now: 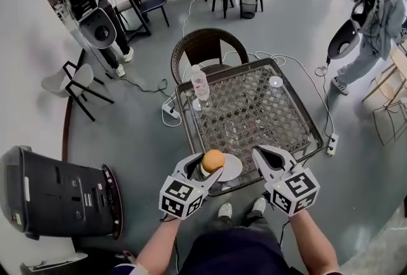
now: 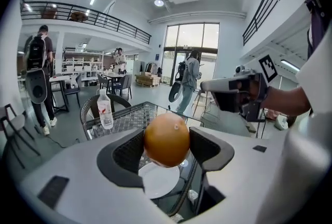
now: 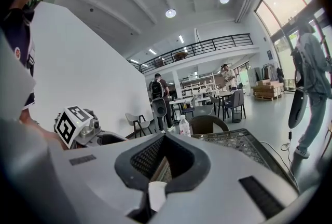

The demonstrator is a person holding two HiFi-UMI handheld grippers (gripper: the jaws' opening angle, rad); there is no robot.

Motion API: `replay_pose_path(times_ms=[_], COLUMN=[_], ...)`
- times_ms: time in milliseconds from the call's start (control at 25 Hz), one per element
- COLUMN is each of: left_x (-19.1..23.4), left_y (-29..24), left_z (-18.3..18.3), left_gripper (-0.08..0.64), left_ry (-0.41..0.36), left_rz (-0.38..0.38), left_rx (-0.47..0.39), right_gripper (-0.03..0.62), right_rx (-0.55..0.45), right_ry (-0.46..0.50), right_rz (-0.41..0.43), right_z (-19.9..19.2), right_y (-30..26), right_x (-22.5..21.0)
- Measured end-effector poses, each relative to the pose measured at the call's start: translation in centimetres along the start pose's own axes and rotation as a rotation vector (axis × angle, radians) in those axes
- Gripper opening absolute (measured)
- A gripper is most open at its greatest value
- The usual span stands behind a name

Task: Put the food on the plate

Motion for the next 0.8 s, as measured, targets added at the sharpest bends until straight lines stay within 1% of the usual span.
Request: replay_pose_path(times_ms=[160, 320, 400, 520, 600, 800], left_x=[0.8, 1.3, 1.7, 2.5, 2.8, 3.3], left_y=[-1.6, -3.5, -4.5, -5.8, -6.7, -8.9], left_z=[-3.0, -5.9, -7.5, -9.9, -10.9, -12.5], left_gripper=[0.268, 0.268, 0.268, 0.268, 0.268, 0.268], left_ry=[-0.036, -0.050, -0.048, -0.021, -0.014, -0.056], left_rz=[0.013, 0.012, 0.019, 0.032, 0.036, 0.067], left_rx=[0.092, 0.182, 0.238, 0.333, 0.383, 0.469], right_gripper=[0.006, 0.006, 0.006, 0.006, 0.006, 0.006], right_rx=[0.029, 0.071, 0.095, 0.128, 0.147, 0.178], right_ry=[-0.012, -0.026, -0.029, -0.032, -0.036, -0.052], right_rz=[-0.007, -0.008, -0.003, 0.001, 0.002, 0.010], right_z=[-1.2, -2.9, -3.9, -5.1, -5.7, -6.7], right_y=[-1.0, -1.8, -2.3, -2.8, -3.0, -3.3], right_x=[0.0, 0.2, 0.6, 1.3, 1.6, 2.2])
Point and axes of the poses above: the fingertips, and each gripper's own axes: y backward along the fingers, x to its left, z out of its top, the point moved 5 cm from there along y, backward along the fingers, and after that the axes turned 1 degree about -x, right-handed, at the moved point
